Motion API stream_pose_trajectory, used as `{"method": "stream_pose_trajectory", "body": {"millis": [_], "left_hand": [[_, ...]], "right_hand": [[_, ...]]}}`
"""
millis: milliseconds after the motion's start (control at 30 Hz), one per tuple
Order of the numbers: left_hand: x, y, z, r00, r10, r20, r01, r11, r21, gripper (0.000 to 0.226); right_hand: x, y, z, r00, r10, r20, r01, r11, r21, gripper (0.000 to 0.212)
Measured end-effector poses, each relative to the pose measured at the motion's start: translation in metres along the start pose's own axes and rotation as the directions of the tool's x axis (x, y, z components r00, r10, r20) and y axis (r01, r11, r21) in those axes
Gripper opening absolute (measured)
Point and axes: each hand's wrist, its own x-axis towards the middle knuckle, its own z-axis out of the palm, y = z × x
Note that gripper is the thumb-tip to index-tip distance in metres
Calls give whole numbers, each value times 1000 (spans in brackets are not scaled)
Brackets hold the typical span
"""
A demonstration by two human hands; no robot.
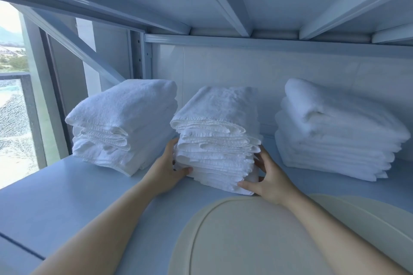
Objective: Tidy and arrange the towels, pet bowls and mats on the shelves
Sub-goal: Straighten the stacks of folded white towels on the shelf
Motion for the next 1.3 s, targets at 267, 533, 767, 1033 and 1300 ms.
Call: {"method": "stream_pose_trajectory", "body": {"millis": [267,533,767,1033,1300], "left_hand": [[8,-8,-7,994,-41,-105,42,999,2,79],[-3,4,-4,957,83,-278,-21,976,219,91],[-6,11,-10,891,297,-344,-191,932,309,75],[-7,12,-6,930,226,-290,-155,956,249,66],[-5,13,-7,936,191,-295,-136,971,197,59]], "right_hand": [[24,-11,15,999,1,40,1,999,-42,98],[10,-9,28,989,-59,-136,60,998,6,93],[3,-17,30,973,-82,-217,103,991,86,95],[4,-19,33,979,-83,-186,101,991,88,90],[4,-20,33,976,-93,-195,116,987,115,82]]}}
